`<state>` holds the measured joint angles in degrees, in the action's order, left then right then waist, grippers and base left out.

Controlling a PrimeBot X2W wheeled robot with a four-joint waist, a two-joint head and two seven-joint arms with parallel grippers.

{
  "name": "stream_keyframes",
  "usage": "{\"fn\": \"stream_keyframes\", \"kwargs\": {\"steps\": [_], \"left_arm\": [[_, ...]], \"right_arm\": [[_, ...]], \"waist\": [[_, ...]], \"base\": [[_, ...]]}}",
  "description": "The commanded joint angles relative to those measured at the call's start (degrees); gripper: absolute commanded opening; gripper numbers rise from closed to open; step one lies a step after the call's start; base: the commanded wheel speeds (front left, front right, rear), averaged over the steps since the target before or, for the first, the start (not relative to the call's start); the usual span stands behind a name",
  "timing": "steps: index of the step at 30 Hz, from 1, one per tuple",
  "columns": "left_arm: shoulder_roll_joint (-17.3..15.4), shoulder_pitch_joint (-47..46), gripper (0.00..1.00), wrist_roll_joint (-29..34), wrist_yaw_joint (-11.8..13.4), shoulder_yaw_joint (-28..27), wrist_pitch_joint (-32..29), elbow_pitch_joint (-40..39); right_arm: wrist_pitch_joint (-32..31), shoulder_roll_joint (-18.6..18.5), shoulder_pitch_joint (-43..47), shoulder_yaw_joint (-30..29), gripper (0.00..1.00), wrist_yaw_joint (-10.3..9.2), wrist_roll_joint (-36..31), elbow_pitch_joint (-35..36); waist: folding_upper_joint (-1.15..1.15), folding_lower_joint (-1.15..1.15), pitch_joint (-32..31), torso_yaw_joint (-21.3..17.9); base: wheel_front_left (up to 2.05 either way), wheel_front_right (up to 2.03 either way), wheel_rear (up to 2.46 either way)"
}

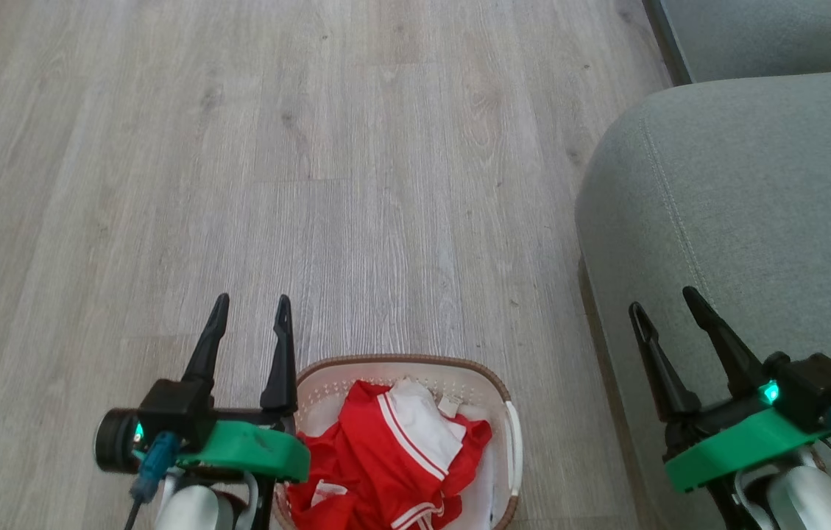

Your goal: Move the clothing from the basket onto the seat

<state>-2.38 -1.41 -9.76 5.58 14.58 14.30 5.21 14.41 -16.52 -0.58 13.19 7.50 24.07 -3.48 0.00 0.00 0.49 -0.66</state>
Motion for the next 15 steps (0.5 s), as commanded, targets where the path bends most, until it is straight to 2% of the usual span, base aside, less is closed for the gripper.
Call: {"fn": "stream_keyframes", "kwargs": {"steps": [1, 15], "left_arm": [[-0.5, -3.27, 1.0, 0.1, 0.18, -1.38, 0.7, -2.19], [-0.5, -3.71, 1.0, 0.23, 0.54, -0.83, 0.7, -2.22]], "right_arm": [[0.59, -1.19, -2.57, 0.72, 1.0, -0.01, -0.41, 1.99], [0.59, -1.67, -3.23, 0.36, 1.0, -0.01, 0.59, 2.26]], "waist": [[0.0, 0.0, 0.03, -0.01], [0.0, 0.0, 1.88, -0.96]], "base": [[0.0, 0.0, 0.0], [0.0, 0.0, 0.0]]}}
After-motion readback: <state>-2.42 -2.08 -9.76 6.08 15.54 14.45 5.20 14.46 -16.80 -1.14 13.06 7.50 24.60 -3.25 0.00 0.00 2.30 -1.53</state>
